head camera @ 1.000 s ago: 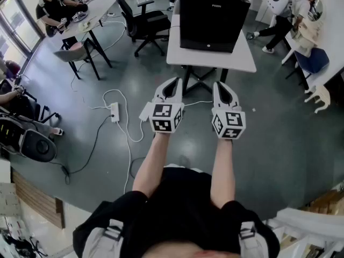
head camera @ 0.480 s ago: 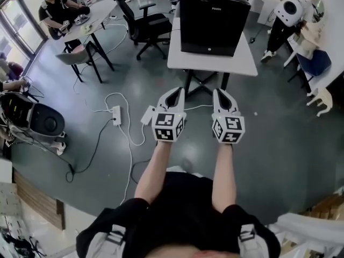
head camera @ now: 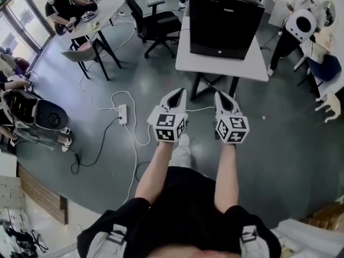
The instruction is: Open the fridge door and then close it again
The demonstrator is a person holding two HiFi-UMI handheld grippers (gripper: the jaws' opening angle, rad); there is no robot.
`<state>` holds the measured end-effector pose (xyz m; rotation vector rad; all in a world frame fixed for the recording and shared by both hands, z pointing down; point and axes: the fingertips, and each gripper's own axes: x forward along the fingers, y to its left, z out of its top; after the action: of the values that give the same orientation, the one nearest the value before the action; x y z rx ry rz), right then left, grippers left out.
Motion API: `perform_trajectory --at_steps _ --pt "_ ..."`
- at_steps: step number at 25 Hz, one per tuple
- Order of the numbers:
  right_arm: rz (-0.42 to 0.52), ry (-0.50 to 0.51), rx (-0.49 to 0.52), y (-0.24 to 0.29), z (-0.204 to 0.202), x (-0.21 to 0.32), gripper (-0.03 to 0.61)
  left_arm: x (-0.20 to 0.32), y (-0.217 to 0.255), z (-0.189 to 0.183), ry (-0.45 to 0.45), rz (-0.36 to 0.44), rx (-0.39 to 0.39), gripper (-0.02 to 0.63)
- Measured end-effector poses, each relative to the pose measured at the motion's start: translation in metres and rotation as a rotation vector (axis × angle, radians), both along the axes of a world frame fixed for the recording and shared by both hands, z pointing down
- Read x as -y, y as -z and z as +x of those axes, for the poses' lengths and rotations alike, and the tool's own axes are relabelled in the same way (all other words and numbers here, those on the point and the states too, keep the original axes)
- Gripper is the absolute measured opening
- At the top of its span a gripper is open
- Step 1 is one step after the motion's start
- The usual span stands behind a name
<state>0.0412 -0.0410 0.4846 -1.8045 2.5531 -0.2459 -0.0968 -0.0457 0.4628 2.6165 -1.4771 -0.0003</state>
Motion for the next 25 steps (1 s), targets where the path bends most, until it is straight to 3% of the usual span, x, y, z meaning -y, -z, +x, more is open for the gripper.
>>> perform_trajectory --at_steps 5,9,17,21,25 --pt "0.002 0.026 -0.039 -0.011 0.002 0.062 -0.006 0.069 -0.003 0.016 -0.015 -0.014 -0.076 0.0" --pt "0.0 0.013 -0.036 -0.008 0.021 0.121 -0.006 0.127 0.003 0.053 -0.081 -0.001 -0.075 0.0" --pt "0.023 0.037 -0.032 0.003 0.008 0.28 -0.006 0.283 0.007 0.052 -0.155 0.029 -0.046 0.0" --pt "0.057 0.075 -0.061 0.011 -0.01 0.324 -0.006 0.331 -0.003 0.056 -0.165 0.003 -0.051 0.0" --pt "0.048 0.085 -0.105 0.01 0.0 0.356 -0.006 0.362 -0.013 0.063 -0.175 -0.014 -0.059 0.0"
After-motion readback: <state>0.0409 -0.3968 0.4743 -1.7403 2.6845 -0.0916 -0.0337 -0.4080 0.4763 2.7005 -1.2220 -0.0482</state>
